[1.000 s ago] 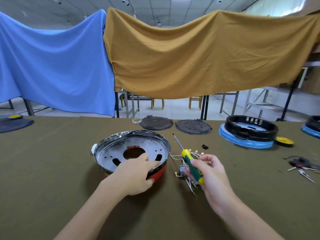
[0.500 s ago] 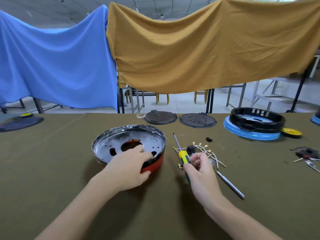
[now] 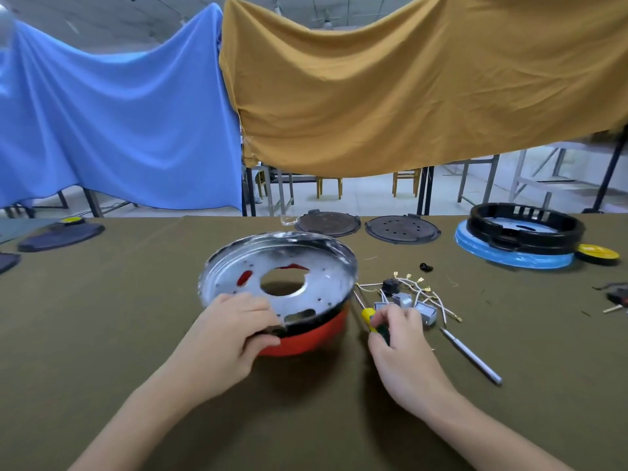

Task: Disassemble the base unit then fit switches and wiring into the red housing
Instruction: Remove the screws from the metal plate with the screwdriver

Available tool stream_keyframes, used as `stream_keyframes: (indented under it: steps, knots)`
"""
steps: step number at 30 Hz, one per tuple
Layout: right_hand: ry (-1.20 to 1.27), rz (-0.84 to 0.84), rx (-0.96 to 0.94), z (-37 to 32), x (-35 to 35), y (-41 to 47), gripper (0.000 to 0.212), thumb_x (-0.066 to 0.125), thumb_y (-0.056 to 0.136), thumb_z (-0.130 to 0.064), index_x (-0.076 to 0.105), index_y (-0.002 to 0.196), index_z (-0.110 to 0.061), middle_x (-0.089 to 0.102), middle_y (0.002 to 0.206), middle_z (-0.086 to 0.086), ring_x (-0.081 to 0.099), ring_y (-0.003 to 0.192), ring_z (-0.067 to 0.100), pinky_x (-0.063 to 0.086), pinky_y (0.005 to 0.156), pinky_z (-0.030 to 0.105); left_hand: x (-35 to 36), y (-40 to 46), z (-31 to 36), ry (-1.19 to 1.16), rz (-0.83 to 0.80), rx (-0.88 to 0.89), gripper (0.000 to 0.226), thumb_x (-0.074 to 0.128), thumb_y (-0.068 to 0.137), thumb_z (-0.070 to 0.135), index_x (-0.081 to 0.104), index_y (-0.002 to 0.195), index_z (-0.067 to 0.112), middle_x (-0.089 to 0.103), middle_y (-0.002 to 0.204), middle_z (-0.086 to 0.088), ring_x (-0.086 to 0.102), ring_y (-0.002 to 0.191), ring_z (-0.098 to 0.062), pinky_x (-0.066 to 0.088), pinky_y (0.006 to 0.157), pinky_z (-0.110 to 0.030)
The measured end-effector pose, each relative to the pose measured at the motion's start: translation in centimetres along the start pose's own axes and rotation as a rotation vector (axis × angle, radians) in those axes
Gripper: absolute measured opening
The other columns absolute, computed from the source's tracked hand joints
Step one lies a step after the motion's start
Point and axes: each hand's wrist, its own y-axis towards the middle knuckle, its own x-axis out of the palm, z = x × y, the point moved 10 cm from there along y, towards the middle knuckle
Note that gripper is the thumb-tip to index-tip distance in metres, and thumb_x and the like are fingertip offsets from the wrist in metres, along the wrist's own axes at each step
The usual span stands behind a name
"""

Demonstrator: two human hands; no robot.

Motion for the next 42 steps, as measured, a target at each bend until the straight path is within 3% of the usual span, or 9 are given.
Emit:
stream_keyframes:
  steps: [5,12,17,24,29,34,36,39,42]
  knots:
    - [-0.195,-0.015,-0.044,-0.4,0.0,0.0,0.007,0.050,0.091,-0.018,0.048,0.093,-0.024,0.035,0.102,-0.008,0.049,0.092,0.016,0.036,0.073,0.027,0.3,-1.3,-2.5,-0.153,-0.102,-0.091,0.006,0.076,0.086,0.016,0.073,0.087,0.021,0.060,0.081,0.020,0.053,0.079,-0.001,0.044,0.079,-0.024]
    - [-0.285,-0.013,-0.077,-0.5,-0.1,0.3,0.007,0.056,0.088,-0.028,0.052,0.082,-0.029,0.039,0.092,-0.011,0.040,0.095,0.011,0.031,0.065,0.018,1.9,0.8,0.4,-0.087,-0.122,-0.093,0.037,0.062,0.087,0.057,0.060,0.119,0.040,0.054,0.114,0.025,0.050,0.107,0.005,0.043,0.089,-0.019]
    - [-0.242,0.027,-0.134,-0.8,-1.0,0.6,0.007,0.058,0.086,-0.022,0.054,0.082,-0.025,0.048,0.085,-0.009,0.045,0.089,0.012,0.032,0.067,0.023,3.2,0.6,1.4,-0.045,-0.110,-0.017,0.021,0.050,0.100,0.038,0.062,0.099,0.020,0.055,0.097,0.013,0.051,0.093,-0.010,0.045,0.081,-0.031]
    - [-0.121,0.043,-0.198,-1.6,-1.3,0.5,0.014,0.060,0.085,-0.022,0.051,0.082,-0.032,0.055,0.080,-0.011,0.053,0.077,0.006,0.038,0.063,0.023,0.3,-0.5,0.4,-0.160,-0.079,0.039,0.007,0.063,0.091,0.026,0.069,0.093,0.024,0.062,0.086,0.017,0.056,0.082,-0.003,0.050,0.076,-0.030]
    - [0.066,0.075,-0.202,-2.2,-2.5,0.4,0.054,0.065,0.083,-0.014,0.039,0.102,-0.058,0.060,0.088,-0.020,0.059,0.077,0.003,0.044,0.062,0.020,-0.3,-0.7,0.6,-0.147,-0.030,0.059,0.012,0.063,0.089,0.028,0.071,0.097,0.024,0.066,0.090,0.017,0.060,0.084,-0.007,0.052,0.077,-0.032]
    - [0.004,0.018,-0.223,-2.2,-1.9,0.6,0.067,0.061,0.081,-0.002,0.040,0.116,-0.056,0.060,0.092,-0.023,0.059,0.070,0.006,0.045,0.064,0.014,0.9,-1.7,-0.1,-0.182,0.001,0.056,0.016,0.073,0.086,0.027,0.078,0.099,0.019,0.071,0.104,0.018,0.065,0.096,-0.004,0.052,0.087,-0.029]
    - [0.000,0.011,-0.199,-1.9,-2.0,0.9,0.059,0.055,0.083,-0.005,0.042,0.112,-0.055,0.061,0.090,-0.019,0.058,0.067,0.009,0.046,0.064,0.022,0.6,-2.5,-1.4,-0.333,0.072,-0.055,0.026,0.071,0.085,0.043,0.077,0.104,0.026,0.068,0.115,0.020,0.061,0.109,0.001,0.046,0.095,-0.020]
    - [0.102,0.016,-0.175,-1.6,-2.2,1.3,0.034,0.043,0.094,-0.028,0.047,0.114,-0.055,0.062,0.088,-0.015,0.056,0.065,0.009,0.043,0.062,0.026,-1.1,-4.5,-8.5,-0.648,0.415,-0.602,0.029,0.063,0.091,0.049,0.065,0.117,0.035,0.059,0.127,0.021,0.053,0.124,0.000,0.041,0.095,-0.011]
    - [0.163,0.035,-0.160,-1.8,-2.1,1.5,0.019,0.043,0.096,-0.056,0.049,0.114,-0.052,0.061,0.093,-0.023,0.058,0.085,-0.002,0.048,0.073,0.028,3.8,-5.8,-11.1,-0.965,0.121,-0.987,0.029,0.061,0.095,0.040,0.064,0.119,0.026,0.064,0.127,0.011,0.058,0.122,-0.014,0.043,0.108,-0.033]
